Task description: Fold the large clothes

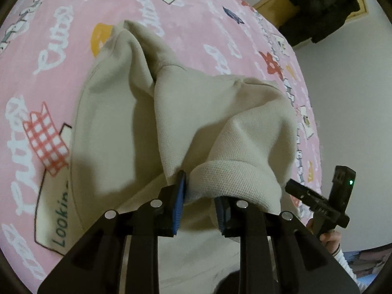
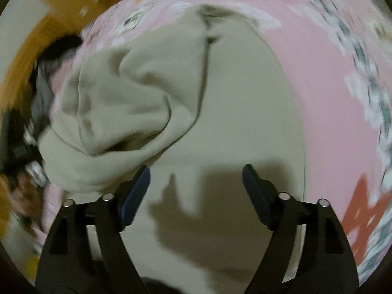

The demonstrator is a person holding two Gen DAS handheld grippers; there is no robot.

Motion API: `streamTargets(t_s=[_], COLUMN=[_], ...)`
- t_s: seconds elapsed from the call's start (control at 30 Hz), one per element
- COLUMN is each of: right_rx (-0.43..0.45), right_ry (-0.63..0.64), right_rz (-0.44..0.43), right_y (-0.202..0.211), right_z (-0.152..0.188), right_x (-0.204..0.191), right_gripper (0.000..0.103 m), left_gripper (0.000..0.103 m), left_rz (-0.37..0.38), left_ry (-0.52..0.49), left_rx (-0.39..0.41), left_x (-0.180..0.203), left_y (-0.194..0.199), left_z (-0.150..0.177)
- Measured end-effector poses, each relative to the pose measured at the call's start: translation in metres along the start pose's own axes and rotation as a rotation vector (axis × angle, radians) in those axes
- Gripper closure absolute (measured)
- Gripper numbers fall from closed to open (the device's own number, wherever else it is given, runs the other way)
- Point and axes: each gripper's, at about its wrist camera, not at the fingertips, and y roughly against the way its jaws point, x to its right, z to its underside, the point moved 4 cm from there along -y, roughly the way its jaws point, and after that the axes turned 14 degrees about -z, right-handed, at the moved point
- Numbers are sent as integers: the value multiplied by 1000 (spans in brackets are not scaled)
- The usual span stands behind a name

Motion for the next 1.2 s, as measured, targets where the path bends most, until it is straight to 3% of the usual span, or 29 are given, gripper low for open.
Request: streamTargets(t_s=[0.1, 0.2, 0.23, 0.27, 0.3, 0.33, 0.43, 0.53, 0.57, 0.6, 0.63, 0.67, 0.83, 0.93, 1.03, 1.2], right_rx=[21, 39, 42, 36, 23, -6, -25, -60, -99, -125, -147, -160, -96, -26, 27, 29], right_ry=[-117, -42, 9, 52, 87, 160, 336, 383, 368, 332, 280, 251, 325, 375, 400, 444], right_rz=[-119, -172, -188, -194, -191, -155, 14, 175, 173, 110, 43, 18, -23, -47, -82, -90], right_y=[10, 16, 15, 11, 5, -7, -44, -80, -95, -104, -111, -113, -94, -66, -33, -13], right_z=[0, -10, -17, -22, -29, -33, -46, -53, -54, -53, -51, -48, -40, -40, -31, -5], right_x=[-6, -43, -63, -80, -91, -111, -142, -141, -137, -131, -123, -118, -125, -139, -152, -157], right_gripper=[25, 24, 23, 19, 18, 17, 17, 18, 34, 48, 72, 84, 93, 93, 93, 93], left_gripper=[79, 73, 68, 46, 37, 36, 36, 36, 36, 35, 32, 28, 25, 25, 26, 26], left_rz=[-39, -101, -144, -205, -229, -233, -176, -134, -108, -81, -54, -14, 114, 61, 90, 53], left_ry=[-42, -95, -112, -123, -128, -129, -67, 8, 38, 68, 101, 156, 344, 409, 394, 405], left_rx=[-23, -39, -33, -15, 15, 49, 23, 21, 22, 26, 35, 52, 95, 37, 9, -69], left_x=[11, 20, 22, 21, 21, 21, 12, -2, -7, -13, -19, -29, -72, -87, -83, -71], left_y=[-1, -5, -6, -5, -3, 0, -2, 1, 3, 6, 9, 14, 28, 10, -3, -36], left_z=[10, 22, 26, 29, 32, 34, 36, 35, 32, 27, 23, 13, -29, -55, -71, -94])
